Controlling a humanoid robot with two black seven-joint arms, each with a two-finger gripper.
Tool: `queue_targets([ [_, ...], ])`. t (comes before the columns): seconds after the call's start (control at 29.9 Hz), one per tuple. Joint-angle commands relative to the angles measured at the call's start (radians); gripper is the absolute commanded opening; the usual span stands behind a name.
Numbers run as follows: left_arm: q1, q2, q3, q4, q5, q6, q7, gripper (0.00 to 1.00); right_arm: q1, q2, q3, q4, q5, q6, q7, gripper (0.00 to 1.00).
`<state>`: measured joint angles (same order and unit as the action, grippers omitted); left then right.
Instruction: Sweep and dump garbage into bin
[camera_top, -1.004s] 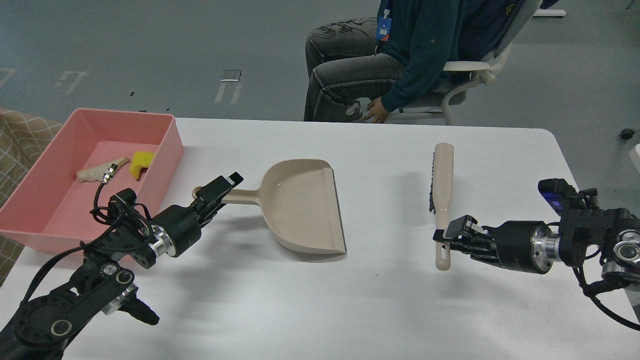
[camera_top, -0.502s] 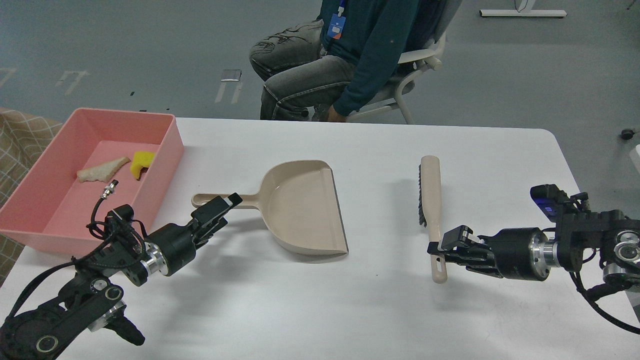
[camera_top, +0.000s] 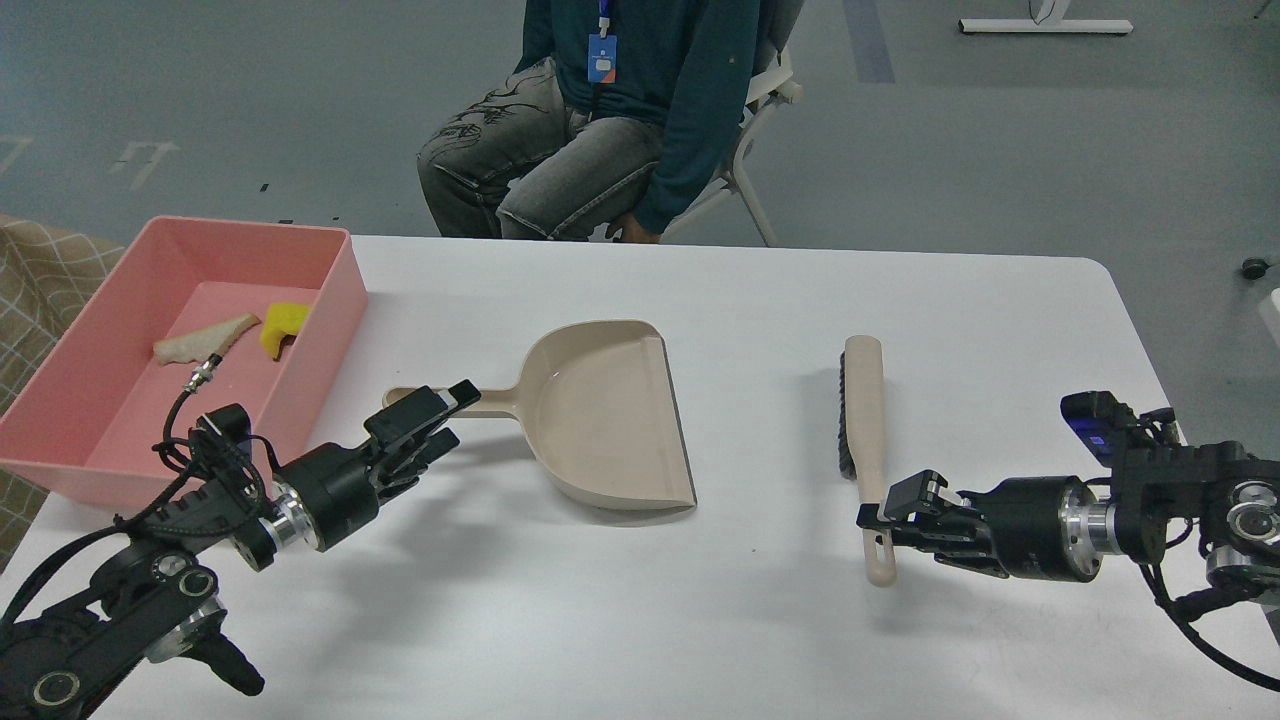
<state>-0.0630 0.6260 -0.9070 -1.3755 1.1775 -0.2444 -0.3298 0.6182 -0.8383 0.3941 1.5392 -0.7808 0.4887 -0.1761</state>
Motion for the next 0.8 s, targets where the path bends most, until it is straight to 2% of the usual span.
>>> queue_targets([
  [0.0,0.006,0.026,-0.003,-0.010,-0.001,-0.022,-0.003,0.97,0.000,-0.007,0.012,0.002,0.000,0.000,0.000,0.49],
  [0.17,0.017,0.041,-0.006,-0.025,-0.001,-0.045,-0.015,0.97,-0.001,-0.024,0.014,0.013,0.000,0.000,-0.005,0.53],
  [0.33,0.058,0.096,-0.010,-0.074,-0.003,-0.075,-0.025,0.97,-0.001,-0.077,0.026,0.027,0.006,0.000,-0.005,0.64],
  [0.4,0.101,0.133,-0.044,-0.118,-0.003,-0.116,-0.040,0.98,-0.001,-0.126,0.040,0.055,0.006,0.000,-0.002,0.72],
  [0.47,0.126,0.150,-0.072,-0.142,-0.004,-0.144,-0.048,0.98,-0.001,-0.153,0.057,0.061,0.006,0.000,-0.002,0.74],
  [0.6,0.204,0.181,-0.229,-0.206,-0.091,-0.244,-0.052,0.98,-0.001,-0.220,0.146,0.058,0.009,0.000,0.003,0.86],
  [0.7,0.213,0.172,-0.318,-0.211,-0.147,-0.244,-0.052,0.97,-0.001,-0.232,0.204,0.052,0.011,0.000,0.003,0.90],
  [0.77,0.209,0.152,-0.439,-0.209,-0.222,-0.244,-0.038,0.97,-0.001,-0.220,0.317,0.018,0.012,0.000,0.006,0.92],
])
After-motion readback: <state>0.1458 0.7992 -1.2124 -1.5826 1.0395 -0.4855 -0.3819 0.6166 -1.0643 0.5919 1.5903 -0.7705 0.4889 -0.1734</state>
